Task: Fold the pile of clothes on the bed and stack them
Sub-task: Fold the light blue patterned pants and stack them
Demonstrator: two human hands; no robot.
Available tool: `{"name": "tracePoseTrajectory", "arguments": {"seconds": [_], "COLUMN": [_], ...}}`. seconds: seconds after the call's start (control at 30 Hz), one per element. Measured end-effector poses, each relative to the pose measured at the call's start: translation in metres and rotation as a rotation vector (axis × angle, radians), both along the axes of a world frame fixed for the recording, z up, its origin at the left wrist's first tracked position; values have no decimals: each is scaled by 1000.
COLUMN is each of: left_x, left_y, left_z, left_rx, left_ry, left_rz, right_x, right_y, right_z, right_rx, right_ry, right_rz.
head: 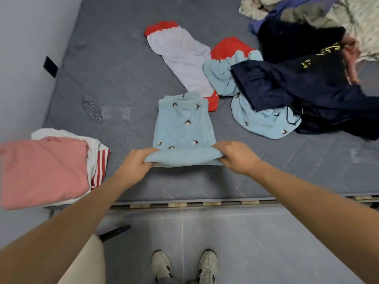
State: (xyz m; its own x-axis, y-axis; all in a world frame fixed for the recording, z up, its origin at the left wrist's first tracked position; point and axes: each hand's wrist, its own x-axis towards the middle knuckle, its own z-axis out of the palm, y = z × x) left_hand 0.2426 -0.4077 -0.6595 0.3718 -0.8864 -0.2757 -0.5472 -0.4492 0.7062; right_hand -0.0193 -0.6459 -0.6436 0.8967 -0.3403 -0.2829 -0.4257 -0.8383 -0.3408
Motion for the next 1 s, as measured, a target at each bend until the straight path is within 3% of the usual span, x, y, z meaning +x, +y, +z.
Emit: {"name": "tracePoseTrajectory", "arguments": {"seconds": [0.17, 0.3, 0.4, 0.5, 0.6, 0.7, 0.83, 1.0], "left_x": [34, 74, 110, 111, 69, 43, 61, 60], "left_y": [-58, -119, -177, -211, -195, -163, -167, -177], "left_z": [11, -12, -31, -45, -77, -126, -175, -190], "left_rx": [-57, -109, -139, -168, -287, -93, 32, 93], "left_ry": [100, 70, -77, -408, -524, -501, -496, -473], "left_rz": [203, 239, 318, 435, 168, -128, -76, 43], "right_x": [38, 83, 127, 160, 163, 150, 155, 158], "right_y": [-51, -96, -129, -121, -68, -44, -67, -72], "right_z": [9, -16, -34, -53, -87, -128, -165, -182], "right_rx": [-30, -64, -244, -449, -365, -278, -284, -298], "right_ry": [-106, -168, -218, -296, -339, -168, -65, -60], "right_rz": [-112, -193, -283, -425, -244, -193, -284, -400]}}
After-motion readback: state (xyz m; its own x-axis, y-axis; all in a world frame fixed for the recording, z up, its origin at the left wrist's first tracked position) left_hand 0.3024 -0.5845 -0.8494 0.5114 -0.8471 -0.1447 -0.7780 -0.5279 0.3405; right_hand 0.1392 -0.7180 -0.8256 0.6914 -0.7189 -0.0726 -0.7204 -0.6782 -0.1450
